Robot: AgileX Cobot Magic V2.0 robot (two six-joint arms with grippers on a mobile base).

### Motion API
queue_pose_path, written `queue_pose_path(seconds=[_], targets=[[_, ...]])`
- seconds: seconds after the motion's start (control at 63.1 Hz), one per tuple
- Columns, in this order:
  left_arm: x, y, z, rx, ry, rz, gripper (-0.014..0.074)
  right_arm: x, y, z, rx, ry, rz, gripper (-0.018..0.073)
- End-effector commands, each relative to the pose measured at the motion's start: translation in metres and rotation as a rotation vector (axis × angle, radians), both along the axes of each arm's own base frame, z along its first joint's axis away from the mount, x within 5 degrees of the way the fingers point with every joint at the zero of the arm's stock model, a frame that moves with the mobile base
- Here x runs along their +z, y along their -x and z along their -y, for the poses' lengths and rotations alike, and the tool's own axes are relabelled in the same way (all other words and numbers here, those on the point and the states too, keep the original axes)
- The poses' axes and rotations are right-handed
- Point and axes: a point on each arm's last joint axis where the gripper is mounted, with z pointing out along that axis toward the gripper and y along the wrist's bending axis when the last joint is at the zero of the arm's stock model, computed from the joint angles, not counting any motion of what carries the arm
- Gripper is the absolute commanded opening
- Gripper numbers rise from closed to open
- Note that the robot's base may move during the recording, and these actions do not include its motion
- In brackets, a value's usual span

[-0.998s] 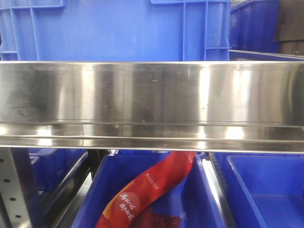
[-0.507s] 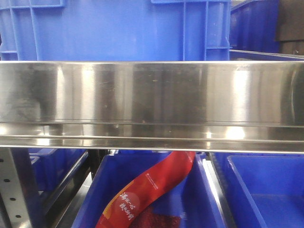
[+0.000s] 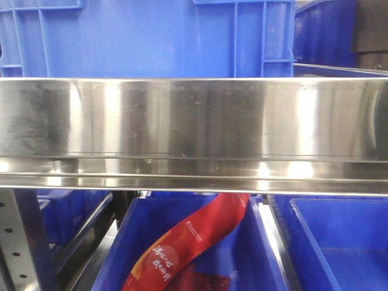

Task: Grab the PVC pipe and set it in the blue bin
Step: 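Open both grippers to release the white pipe into the bins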

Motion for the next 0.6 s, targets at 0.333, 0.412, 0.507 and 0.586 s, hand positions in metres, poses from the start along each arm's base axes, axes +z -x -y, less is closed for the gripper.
queue_pose_path(seconds=[0.333, 0.412, 0.507, 0.586], targets=[[0.003, -0.003, 0.003, -0.008, -0.052, 0.058, -0.0085, -0.006, -0.011, -0.003, -0.003, 0.016, -0.002, -0.0116], [0.003, -0.003, 0.003, -0.008, -0.052, 0.058, -0.001, -0.009, -0.013, -0.004, -0.003, 0.018, -0.009, -0.0028], [0.004, -0.003, 0.003, -0.008, -0.051, 0.061, 0.0071, -0.011, -0.015, -0.004, -0.003, 0.019, -0.013, 0.0088], [0.004, -0.003, 0.003, -0.008, -0.051, 0.061, 0.0124, -0.01, -0.015, -0.004, -0.004, 0.017, -0.007, 0.0147]])
